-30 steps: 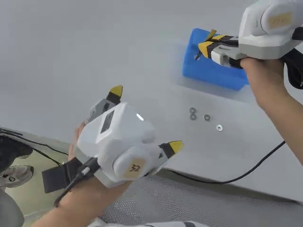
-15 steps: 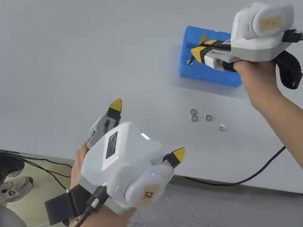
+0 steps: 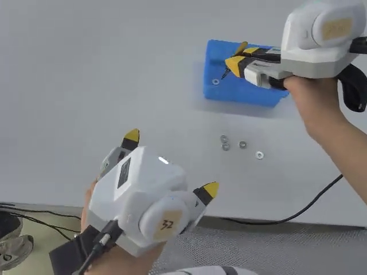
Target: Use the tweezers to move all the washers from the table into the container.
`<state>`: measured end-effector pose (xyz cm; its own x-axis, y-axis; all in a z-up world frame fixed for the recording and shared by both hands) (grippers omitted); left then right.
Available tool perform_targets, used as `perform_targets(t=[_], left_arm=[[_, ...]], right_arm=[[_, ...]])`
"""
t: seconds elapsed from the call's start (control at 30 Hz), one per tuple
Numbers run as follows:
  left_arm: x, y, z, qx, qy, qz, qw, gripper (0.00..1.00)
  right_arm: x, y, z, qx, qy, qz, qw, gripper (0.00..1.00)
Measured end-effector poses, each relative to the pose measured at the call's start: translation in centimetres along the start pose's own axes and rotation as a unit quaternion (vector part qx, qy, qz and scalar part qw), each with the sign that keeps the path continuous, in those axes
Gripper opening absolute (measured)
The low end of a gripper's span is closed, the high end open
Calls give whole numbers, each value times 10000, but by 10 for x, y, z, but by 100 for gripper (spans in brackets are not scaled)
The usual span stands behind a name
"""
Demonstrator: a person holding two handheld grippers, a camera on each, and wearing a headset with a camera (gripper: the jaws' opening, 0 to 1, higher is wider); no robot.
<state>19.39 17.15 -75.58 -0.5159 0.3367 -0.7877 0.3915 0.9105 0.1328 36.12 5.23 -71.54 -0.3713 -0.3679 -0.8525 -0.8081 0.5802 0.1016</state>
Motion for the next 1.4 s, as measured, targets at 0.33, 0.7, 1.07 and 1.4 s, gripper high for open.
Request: perform_targets(t=[0.33, 0.7, 1.07, 1.4], left_arm=[[0, -1, -1, -153, -2, 399, 9991, 95], [2, 2, 0, -141, 80, 210, 9996, 94], [3, 0, 0, -159, 128, 370, 9991, 94], [5, -3, 1, -79, 177, 521, 9985, 94]], right_arm=[[41, 36, -20, -235, 138, 554, 9981, 4], [67, 53, -19, -288, 472, 666, 9962, 4], [77, 57, -13, -270, 654, 672, 9952, 4], [81, 63, -14, -144, 778, 354, 9962, 3]])
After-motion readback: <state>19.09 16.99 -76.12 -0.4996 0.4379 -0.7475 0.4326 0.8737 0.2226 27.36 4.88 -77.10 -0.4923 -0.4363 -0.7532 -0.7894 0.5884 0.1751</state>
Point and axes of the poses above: the centre of the closed fingertips' face, and the gripper's own axes: z roughly forward along the fingers, y roughly to its left, x roughly out of its underside, the point moved 5 cm from there along -z, roughly backward along the fingers, and after that the axes turned 4 degrees about -x, right-handed, at the moved point
